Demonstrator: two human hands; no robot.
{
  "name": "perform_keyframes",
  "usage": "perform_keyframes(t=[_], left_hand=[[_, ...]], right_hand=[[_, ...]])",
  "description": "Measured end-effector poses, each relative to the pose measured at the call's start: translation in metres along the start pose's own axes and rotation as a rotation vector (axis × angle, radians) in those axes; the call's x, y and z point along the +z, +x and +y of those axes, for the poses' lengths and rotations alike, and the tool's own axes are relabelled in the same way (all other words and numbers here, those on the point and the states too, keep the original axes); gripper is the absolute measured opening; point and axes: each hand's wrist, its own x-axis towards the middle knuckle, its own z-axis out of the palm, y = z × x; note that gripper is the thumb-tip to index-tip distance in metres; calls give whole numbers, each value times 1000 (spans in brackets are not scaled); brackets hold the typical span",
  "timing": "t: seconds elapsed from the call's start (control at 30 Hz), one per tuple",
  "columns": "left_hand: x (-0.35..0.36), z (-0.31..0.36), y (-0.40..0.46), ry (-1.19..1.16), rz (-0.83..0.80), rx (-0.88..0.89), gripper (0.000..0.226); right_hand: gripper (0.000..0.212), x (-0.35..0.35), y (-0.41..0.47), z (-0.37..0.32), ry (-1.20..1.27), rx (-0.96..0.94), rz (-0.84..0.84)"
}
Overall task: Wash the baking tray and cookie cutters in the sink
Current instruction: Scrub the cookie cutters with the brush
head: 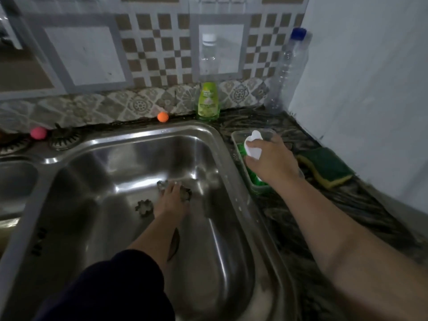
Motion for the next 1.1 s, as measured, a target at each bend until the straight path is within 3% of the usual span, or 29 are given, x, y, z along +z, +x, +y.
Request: perform_keyframes(t=[0.17, 0.43, 0.53, 0.63, 0.77, 0.93, 1.1], left_hand=[[8, 8, -1, 253, -168, -14, 67], [15, 20, -28, 365, 108, 79, 50], [13, 21, -37, 293, -50, 36, 59], [6, 22, -41, 119, -139, -58, 59], [-24, 22, -51, -98, -76, 0, 54], [-77, 11, -73, -186, 110, 69, 54], [-121, -4, -93, -167, 224, 110, 51]], right_hand=[[42, -2, -1, 3, 3, -5, -17], [42, 2, 1, 1, -16, 6, -7], [42, 1, -2, -1, -44, -3, -14], [51, -4, 5, 1, -73, 3, -129], [61, -19, 9, 3, -116, 29, -272], [54, -46, -16, -35, 82, -59, -94], [85, -39, -67, -109, 258, -292, -205]])
